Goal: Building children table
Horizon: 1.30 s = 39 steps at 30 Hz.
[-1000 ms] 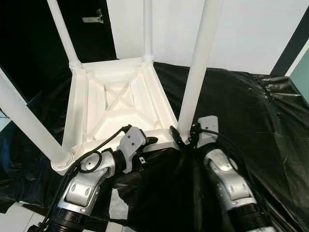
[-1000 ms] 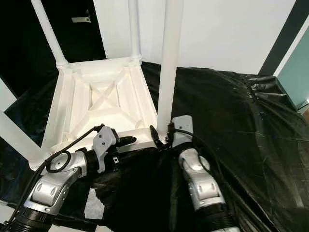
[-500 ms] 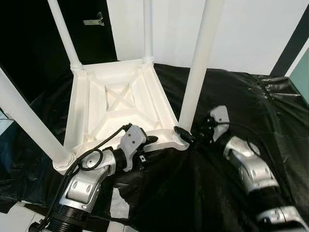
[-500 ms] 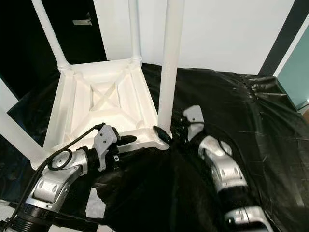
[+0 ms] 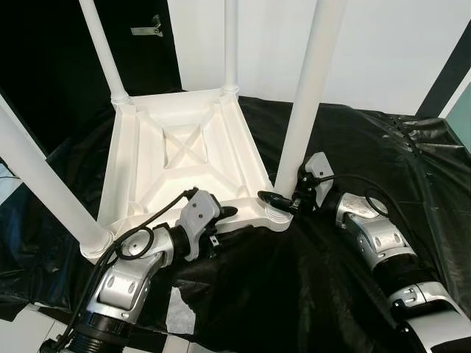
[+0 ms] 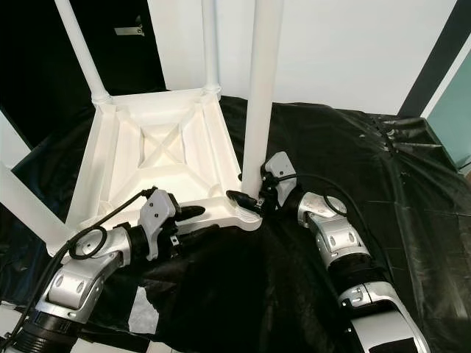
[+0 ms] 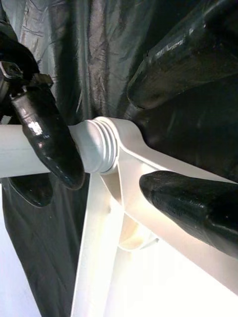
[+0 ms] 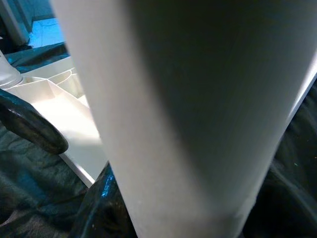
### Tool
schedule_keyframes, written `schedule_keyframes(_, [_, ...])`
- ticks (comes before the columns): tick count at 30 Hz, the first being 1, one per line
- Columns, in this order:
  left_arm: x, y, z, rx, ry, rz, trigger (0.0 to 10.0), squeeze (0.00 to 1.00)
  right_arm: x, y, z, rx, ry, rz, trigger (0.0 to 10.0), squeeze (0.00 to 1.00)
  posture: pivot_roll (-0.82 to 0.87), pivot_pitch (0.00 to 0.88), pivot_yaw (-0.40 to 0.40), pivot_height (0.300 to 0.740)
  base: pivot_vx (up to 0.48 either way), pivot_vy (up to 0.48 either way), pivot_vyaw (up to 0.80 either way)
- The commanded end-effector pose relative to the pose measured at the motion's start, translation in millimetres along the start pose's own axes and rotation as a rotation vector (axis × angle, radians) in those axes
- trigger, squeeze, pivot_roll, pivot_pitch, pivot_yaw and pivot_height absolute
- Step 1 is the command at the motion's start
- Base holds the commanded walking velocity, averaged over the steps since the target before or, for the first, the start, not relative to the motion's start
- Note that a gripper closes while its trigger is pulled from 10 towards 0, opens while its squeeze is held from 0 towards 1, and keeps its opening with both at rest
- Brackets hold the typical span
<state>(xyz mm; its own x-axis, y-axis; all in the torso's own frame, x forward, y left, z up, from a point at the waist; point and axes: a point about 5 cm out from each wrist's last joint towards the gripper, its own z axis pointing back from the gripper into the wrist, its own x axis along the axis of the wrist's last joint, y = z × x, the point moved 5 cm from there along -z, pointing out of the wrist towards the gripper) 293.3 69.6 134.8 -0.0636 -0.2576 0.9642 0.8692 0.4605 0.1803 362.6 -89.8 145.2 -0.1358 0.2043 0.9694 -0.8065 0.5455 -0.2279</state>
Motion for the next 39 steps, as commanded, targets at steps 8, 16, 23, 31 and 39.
schedule_keyframes(8, [1.9, 3.1, -0.9, 0.044, -0.011, -0.004, 10.0, 0.00, -20.7, -14.2, 7.3, -0.161, 0.074, -0.034, 10.0, 0.00, 0.05, 0.000, -0.046, 0.740, 0.000, 0.000, 0.00])
schedule_keyframes(16, [2.4, 0.4, -2.2, 0.031, -0.012, -0.003, 10.0, 0.00, -36.6, 0.6, -2.3, -0.435, 0.097, -0.139, 10.0, 0.00, 0.04, 0.000, -0.031, 0.740, 0.000, 0.000, 0.00])
schedule_keyframes(23, [1.1, -2.7, -1.3, 0.013, -0.004, -0.002, 10.0, 0.00, -32.7, 14.3, -16.3, -0.684, 0.080, -0.196, 10.0, 0.00, 0.04, 0.000, -0.023, 0.740, 0.000, 0.000, 0.00])
schedule_keyframes(31, [0.6, -8.3, -3.8, -0.013, -0.001, 0.000, 10.0, 0.00, -17.6, 38.8, -29.5, -0.630, 0.011, -0.230, 10.0, 0.00, 0.03, 0.000, -0.027, 0.740, 0.000, 0.000, 0.00])
schedule_keyframes(39, [0.0, -10.5, -3.4, -0.003, 0.000, 0.007, 10.0, 0.00, -13.0, 36.8, -23.4, -0.646, -0.020, -0.252, 10.0, 1.00, 0.04, 0.000, -0.039, 0.740, 0.000, 0.000, 0.00])
